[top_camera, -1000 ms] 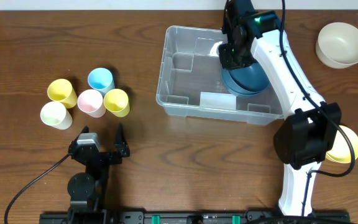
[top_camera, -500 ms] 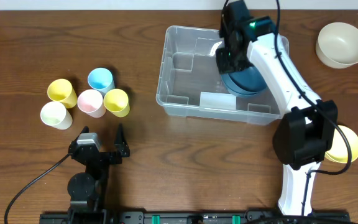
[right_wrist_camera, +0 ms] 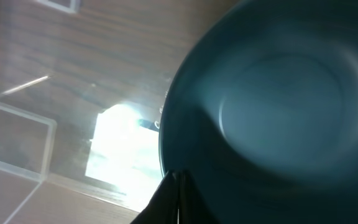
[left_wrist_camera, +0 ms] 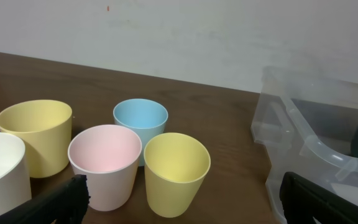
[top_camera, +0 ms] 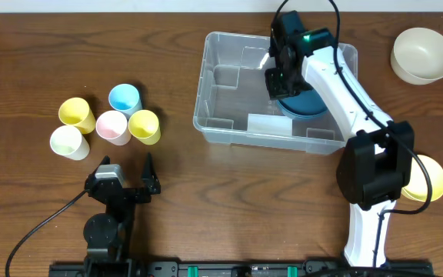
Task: Pack container
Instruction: 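Stack the blue bowl onto the first bowl and open the right gripper, then move the right gripper to the cream bowl and grasp its rim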
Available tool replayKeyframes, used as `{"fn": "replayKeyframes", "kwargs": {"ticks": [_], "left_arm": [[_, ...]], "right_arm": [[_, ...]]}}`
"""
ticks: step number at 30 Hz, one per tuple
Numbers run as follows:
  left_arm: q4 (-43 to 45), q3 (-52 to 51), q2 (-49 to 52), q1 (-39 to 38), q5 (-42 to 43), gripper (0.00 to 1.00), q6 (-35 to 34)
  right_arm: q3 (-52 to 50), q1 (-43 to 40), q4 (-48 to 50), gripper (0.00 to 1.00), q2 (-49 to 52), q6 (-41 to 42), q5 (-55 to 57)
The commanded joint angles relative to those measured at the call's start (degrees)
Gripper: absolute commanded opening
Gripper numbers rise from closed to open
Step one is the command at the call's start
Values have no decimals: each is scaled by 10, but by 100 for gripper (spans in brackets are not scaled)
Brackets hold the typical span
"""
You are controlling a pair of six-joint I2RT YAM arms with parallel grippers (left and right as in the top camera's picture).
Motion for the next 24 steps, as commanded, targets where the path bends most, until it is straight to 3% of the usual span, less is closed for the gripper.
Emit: {"fn": "replayKeyframes", "kwargs": {"ticks": [1,2,3,5,9,13,16,20,24], "left_arm": [[-22,-9,-3,3,-9,98,10],[-22,-9,-3,3,-9,98,10],[-22,-9,-3,3,-9,98,10],[-22,-9,-3,3,-9,98,10],[-22,-9,-3,3,-9,98,10],[-22,-9,-3,3,-9,98,10],[-22,-9,-3,3,-9,98,10],[-22,-9,-3,3,-9,98,10],[-22,-9,-3,3,-9,98,10]], "right_arm": [[66,-4,-17,17,-1,4,15],[89,-5,-29,28,-1,4,27],[110,-6,-40,48,-1,4,40],[160,-11,-63,99,-1,5,79],[243,-56,-103,99,-1,61,173],[261,-140,-98,99,0,113,183],[239,-217,-64,99,9,123,119],[215,-310,-58,99,26,111,-51],[184,-368,-28,99,29,136,-73]]}}
